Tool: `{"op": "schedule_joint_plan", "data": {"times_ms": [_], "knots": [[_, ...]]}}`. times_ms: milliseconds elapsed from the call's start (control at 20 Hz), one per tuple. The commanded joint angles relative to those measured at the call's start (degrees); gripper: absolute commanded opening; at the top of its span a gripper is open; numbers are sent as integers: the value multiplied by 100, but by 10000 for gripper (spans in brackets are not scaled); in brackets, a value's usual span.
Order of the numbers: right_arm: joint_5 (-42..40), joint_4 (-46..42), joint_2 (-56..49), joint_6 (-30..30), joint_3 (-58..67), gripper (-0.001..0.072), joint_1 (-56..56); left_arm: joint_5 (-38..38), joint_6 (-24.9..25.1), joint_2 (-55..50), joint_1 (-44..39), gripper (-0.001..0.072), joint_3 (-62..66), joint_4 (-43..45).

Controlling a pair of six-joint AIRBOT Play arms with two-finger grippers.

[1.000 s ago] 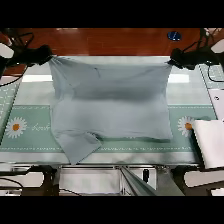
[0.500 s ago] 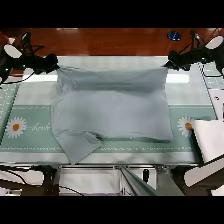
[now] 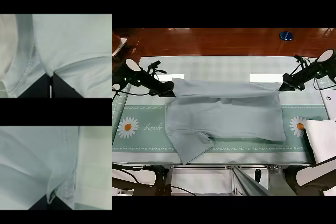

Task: Fold the shirts.

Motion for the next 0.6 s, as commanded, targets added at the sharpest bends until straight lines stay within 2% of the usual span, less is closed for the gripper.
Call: {"op": "schedule_joint_plan", "data": {"times_ms": [0,50,100,200,350,450,550], "knots": [[-439,-44,4,225,-511,113,90,-142,-114,-79,9,59,-162,15],[-411,-7,24,326,-511,393,92,-208,-243,-74,7,316,-157,15],[-326,-4,72,275,-505,416,90,-398,-249,-74,9,507,-125,44],[-103,-179,354,179,-507,416,-28,-649,-249,57,70,511,-57,315],[-31,-935,1279,122,-813,416,-398,-516,-199,782,442,511,-378,442],[-662,-824,2208,153,-1762,416,-800,-398,-105,1471,813,511,-1217,428],[-1467,-229,3250,144,-3165,416,-1145,-282,-98,2140,1340,510,-2354,184]]}}
